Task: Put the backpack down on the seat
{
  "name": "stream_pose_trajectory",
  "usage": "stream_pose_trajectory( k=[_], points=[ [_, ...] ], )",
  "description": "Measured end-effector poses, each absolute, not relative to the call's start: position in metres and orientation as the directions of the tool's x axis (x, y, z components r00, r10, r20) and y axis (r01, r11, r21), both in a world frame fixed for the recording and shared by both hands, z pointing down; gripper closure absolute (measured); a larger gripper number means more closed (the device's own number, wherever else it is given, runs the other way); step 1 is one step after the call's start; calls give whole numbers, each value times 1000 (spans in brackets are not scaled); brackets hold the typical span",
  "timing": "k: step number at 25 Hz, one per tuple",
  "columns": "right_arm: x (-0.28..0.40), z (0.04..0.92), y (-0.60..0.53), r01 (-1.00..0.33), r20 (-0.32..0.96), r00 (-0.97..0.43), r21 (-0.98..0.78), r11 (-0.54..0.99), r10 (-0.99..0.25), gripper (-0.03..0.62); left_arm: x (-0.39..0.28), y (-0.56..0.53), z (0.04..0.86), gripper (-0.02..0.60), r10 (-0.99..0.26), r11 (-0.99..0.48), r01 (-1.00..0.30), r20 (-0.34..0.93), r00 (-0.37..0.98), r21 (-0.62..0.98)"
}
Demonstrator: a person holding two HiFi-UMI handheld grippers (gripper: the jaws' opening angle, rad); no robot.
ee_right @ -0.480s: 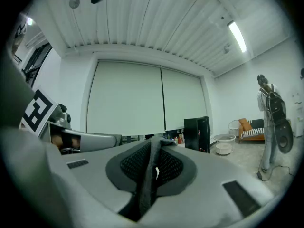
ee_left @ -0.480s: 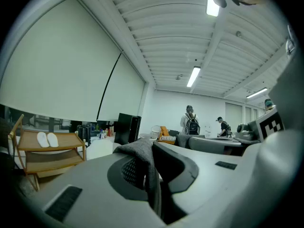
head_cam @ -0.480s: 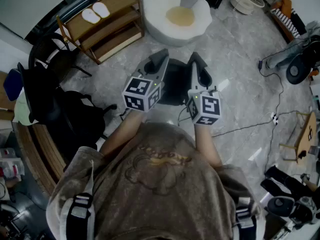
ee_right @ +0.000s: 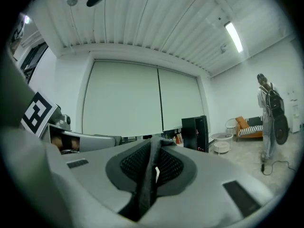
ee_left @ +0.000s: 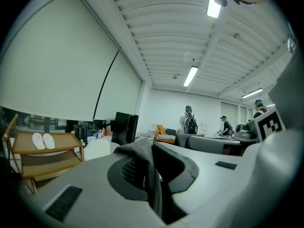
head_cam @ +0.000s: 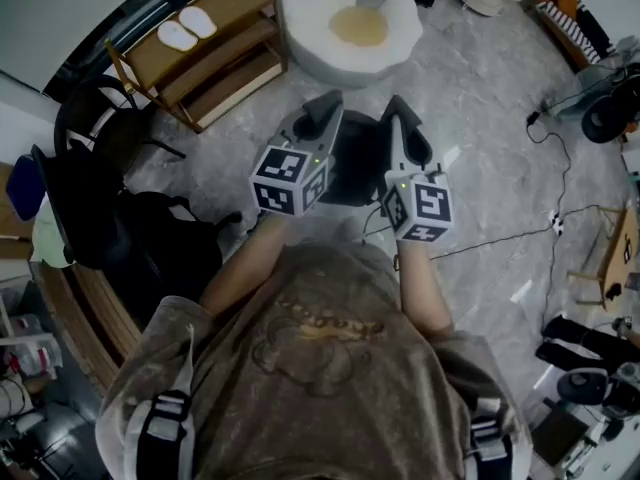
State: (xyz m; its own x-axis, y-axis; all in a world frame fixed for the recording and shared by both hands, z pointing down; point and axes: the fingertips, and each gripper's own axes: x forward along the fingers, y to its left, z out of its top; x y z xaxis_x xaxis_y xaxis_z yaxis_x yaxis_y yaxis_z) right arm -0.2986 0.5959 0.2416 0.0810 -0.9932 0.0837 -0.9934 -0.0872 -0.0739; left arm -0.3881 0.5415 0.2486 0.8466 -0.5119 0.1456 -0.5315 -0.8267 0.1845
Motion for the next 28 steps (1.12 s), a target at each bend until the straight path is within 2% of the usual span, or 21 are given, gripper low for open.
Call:
stream_pose_trajectory(
  k=[11,28],
  points=[
    [-284,247,552,-990,79,97,-93,-104,-992,557,-372,492,254,549,-497,-841,-516,147,855,164],
    [-194,256,410,-991,100,26,-131,-39,-995,557,-281,352,268,549,-514,-816,-540,165,841,208]
  ],
)
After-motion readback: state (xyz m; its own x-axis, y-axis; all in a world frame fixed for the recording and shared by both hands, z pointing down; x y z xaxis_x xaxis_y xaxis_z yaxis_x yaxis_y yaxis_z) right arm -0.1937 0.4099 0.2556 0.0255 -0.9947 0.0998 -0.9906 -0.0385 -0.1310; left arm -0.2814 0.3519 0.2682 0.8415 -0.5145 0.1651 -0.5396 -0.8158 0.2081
